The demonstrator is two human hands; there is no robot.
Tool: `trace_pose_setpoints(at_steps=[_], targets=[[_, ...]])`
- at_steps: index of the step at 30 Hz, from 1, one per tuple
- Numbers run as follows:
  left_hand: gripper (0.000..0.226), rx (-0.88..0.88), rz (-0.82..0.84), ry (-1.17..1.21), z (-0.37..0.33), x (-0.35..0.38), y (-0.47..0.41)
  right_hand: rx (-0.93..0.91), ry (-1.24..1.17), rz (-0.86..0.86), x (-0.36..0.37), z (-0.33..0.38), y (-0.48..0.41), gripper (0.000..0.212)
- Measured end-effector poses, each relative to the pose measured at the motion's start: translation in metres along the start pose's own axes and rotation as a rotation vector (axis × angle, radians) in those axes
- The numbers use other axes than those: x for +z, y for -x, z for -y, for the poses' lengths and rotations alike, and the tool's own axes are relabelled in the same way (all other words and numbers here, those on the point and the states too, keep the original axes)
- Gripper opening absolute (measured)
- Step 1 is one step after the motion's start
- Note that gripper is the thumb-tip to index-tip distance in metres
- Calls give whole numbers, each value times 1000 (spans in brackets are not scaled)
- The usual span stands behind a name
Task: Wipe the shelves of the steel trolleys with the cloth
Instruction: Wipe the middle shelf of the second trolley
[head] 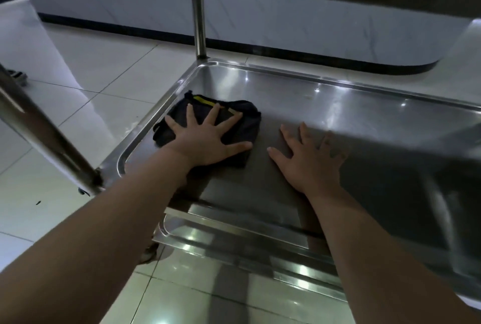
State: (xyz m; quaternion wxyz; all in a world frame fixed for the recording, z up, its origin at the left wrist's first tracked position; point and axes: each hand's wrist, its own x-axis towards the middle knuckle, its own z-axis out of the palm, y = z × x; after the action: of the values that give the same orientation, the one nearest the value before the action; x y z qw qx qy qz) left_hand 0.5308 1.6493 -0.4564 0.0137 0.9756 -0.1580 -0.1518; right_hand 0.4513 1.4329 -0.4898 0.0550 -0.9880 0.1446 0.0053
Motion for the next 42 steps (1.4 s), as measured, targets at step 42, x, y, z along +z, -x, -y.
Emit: trace_pose_setpoints(at_steps=[42], targets=[[81, 239, -109, -78, -94, 53, 71, -99, -67, -41, -13, -138, 22, 76]])
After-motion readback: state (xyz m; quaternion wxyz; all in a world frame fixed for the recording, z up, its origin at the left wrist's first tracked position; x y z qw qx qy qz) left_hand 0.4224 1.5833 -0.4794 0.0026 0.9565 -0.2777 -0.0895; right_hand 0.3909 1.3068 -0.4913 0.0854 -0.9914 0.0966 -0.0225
